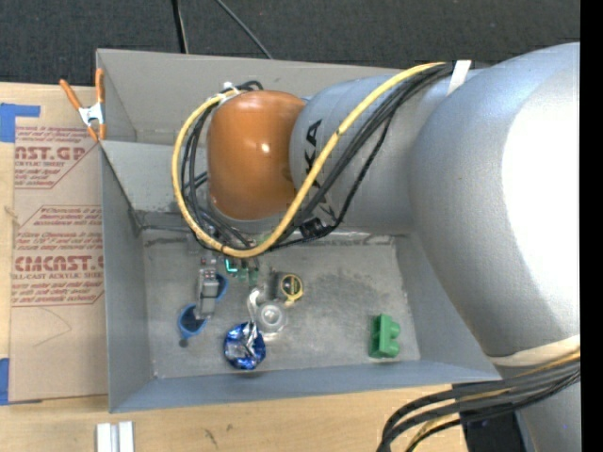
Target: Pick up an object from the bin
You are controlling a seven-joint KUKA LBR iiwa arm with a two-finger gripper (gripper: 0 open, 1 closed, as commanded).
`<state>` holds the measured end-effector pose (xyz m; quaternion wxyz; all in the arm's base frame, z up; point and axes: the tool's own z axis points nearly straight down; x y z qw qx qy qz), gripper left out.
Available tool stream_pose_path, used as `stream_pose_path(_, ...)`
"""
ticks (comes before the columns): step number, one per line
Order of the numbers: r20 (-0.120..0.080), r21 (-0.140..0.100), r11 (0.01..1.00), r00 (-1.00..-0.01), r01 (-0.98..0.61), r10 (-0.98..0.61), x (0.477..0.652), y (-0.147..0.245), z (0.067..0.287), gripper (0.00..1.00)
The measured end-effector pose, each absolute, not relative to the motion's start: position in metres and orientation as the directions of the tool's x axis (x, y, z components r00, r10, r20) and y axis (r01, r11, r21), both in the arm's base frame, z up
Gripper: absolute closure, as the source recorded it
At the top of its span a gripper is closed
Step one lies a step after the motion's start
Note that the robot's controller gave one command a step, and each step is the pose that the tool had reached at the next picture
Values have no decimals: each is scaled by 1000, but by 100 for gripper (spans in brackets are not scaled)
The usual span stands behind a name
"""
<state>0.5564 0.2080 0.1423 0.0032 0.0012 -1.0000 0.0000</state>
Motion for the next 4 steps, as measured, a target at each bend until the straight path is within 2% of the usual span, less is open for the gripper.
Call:
stream_pose_path(1,5,1,917,-917,-400,-400,542,206,67,0)
stream_pose_path(2,-5,0,669,-669,-743,-743,529,220,101,0)
stream_pose_path(3,-3,-1,582,-582,-814,-814,544,206,100,0)
stream_pose_path(4,-3,1,413,-413,-911,-911,542,214,70,0)
